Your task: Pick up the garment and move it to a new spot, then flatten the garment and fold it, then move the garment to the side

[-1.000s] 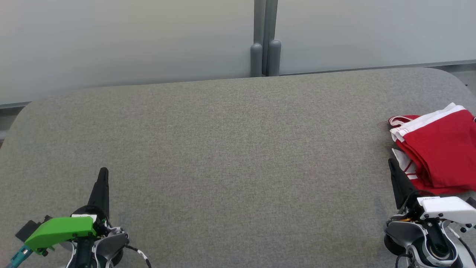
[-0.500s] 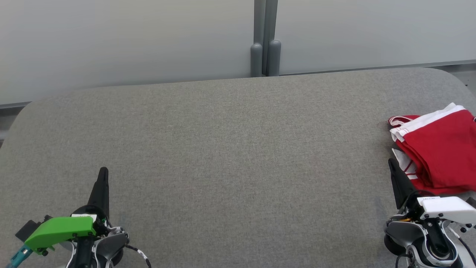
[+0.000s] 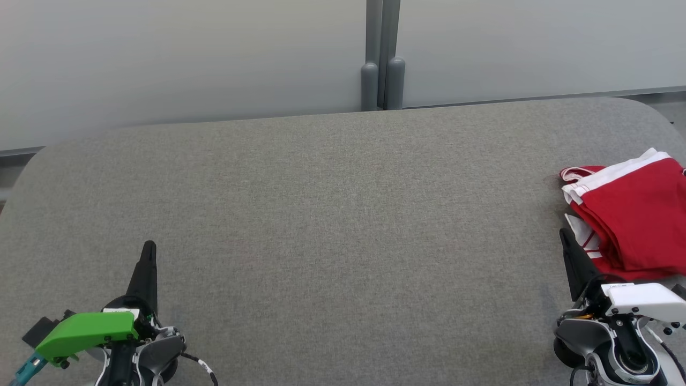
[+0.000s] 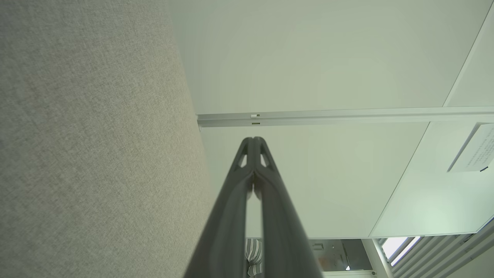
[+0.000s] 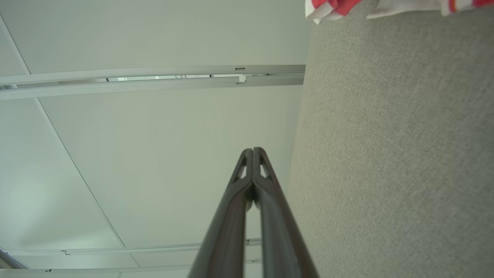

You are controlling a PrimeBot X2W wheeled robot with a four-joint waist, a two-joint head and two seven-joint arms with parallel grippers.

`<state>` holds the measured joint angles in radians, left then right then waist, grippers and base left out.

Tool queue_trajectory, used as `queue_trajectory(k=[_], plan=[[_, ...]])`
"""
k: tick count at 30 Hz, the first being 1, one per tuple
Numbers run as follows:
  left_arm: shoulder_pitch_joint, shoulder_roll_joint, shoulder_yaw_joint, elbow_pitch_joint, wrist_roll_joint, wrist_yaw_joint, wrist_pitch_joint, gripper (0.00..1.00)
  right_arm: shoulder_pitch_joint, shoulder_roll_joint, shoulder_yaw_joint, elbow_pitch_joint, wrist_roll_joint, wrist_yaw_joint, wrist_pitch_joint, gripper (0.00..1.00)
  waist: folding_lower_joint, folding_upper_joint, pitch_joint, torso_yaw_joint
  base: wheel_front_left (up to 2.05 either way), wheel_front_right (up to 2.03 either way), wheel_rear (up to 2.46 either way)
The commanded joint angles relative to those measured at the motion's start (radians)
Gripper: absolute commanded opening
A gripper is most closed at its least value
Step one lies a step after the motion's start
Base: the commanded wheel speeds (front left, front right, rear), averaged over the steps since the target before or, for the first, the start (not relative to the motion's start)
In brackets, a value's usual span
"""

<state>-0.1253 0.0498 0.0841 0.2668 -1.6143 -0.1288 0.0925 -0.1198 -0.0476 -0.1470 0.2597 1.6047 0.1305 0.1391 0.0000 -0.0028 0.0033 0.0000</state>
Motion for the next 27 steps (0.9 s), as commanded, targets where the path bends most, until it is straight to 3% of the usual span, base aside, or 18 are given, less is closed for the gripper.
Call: queue_trajectory(k=[1,27], plan=[[-0.012,0.0,0.002,-0.001,0.0,-0.004,0.001,0.0,-0.008,-0.005,0.001,0.002,0.005,0.001,0.001,0.0,0.0,0.0028,0.0,0.0,0.0,0.0,0.0],[-0.012,0.0,0.002,-0.001,0.0,-0.004,0.001,0.0,-0.008,-0.005,0.001,0.002,0.005,0.0,0.001,0.0,0.0,0.0028,0.0,0.0,0.0,0.0,0.0]])
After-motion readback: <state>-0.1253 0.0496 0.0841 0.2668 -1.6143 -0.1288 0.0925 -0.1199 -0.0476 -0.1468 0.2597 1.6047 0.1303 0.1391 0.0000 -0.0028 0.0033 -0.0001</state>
